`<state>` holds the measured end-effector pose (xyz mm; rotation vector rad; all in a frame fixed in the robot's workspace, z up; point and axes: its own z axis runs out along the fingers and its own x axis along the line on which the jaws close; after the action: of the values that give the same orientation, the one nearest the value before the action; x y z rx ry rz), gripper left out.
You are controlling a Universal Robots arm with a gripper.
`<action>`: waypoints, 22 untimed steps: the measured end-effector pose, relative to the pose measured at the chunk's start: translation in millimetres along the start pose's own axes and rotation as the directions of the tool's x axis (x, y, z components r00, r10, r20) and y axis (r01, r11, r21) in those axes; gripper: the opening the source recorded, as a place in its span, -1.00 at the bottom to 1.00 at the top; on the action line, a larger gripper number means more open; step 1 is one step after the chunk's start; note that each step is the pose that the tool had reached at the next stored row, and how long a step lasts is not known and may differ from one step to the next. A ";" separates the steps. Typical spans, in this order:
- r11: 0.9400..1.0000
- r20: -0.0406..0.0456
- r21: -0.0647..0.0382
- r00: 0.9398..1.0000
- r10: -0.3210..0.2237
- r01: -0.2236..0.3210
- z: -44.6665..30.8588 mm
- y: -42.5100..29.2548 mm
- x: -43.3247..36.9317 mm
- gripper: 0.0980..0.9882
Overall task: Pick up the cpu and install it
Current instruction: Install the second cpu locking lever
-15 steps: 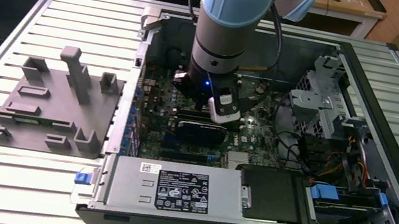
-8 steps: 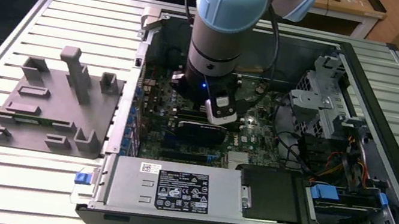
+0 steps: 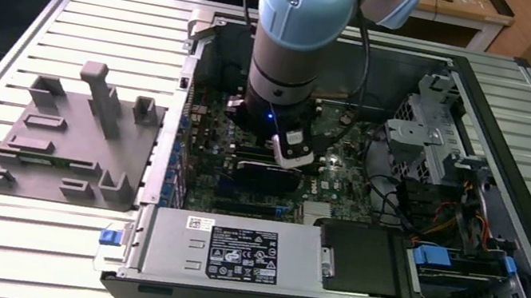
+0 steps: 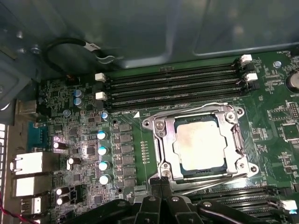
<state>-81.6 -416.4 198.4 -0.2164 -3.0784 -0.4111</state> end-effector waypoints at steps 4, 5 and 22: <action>1.000 -0.001 -0.004 1.000 -0.004 0.004 0.2 -0.2 0.0 -0.98; 1.000 -0.001 -0.004 1.000 -0.004 0.004 -0.4 -0.1 0.0 -0.98; 1.000 -0.015 -0.002 1.000 0.000 0.000 -7.3 -9.3 -6.4 -0.98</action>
<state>-76.6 -428.0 202.7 -0.2120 -3.0638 -0.4144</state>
